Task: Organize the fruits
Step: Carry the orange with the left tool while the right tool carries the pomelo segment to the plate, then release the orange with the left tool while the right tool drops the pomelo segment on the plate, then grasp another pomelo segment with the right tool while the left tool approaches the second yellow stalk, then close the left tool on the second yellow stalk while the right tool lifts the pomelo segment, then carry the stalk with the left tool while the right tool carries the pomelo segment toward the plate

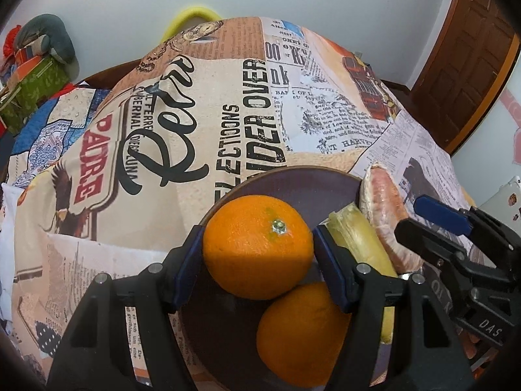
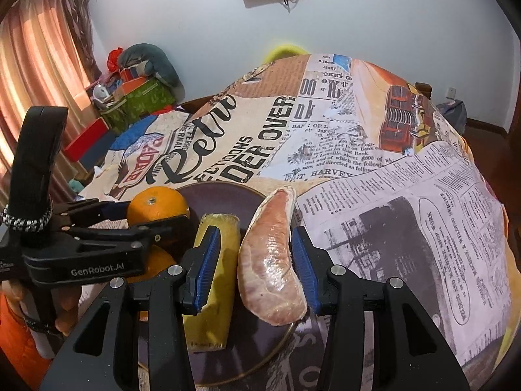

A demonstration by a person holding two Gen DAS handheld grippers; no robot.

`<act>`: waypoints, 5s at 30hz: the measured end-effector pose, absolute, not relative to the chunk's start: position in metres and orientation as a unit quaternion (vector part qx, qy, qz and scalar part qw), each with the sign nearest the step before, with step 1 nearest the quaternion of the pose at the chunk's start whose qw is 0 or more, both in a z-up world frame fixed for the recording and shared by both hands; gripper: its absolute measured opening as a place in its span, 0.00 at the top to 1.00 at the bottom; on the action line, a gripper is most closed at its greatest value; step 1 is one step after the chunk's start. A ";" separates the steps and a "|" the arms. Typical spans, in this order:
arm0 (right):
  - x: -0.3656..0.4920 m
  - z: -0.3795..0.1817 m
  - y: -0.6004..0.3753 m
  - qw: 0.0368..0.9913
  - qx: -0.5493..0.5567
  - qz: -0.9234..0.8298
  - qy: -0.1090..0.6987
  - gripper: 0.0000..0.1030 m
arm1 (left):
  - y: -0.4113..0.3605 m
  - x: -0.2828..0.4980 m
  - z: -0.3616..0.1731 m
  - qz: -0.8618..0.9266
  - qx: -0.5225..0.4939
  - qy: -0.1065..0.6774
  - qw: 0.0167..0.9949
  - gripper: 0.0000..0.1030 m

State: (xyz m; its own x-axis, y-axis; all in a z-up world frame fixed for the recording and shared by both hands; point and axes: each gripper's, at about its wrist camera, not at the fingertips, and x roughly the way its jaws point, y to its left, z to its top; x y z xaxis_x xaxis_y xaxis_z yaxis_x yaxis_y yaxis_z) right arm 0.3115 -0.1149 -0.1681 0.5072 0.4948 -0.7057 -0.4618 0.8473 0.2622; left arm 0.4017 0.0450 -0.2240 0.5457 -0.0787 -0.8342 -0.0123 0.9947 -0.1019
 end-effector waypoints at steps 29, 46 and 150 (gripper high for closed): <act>0.197 -0.115 -0.135 0.881 -0.008 0.281 0.381 0.50 | 0.066 0.256 -0.167 0.012 -0.032 0.437 0.899 0.22; 0.149 -0.174 -0.132 0.838 -0.023 0.294 0.459 0.34 | 0.056 0.201 -0.217 0.011 -0.019 0.491 0.871 0.22; 0.212 -0.185 -0.164 0.833 0.003 0.264 0.486 0.80 | 0.052 0.223 -0.233 -0.026 -0.032 0.479 0.877 0.61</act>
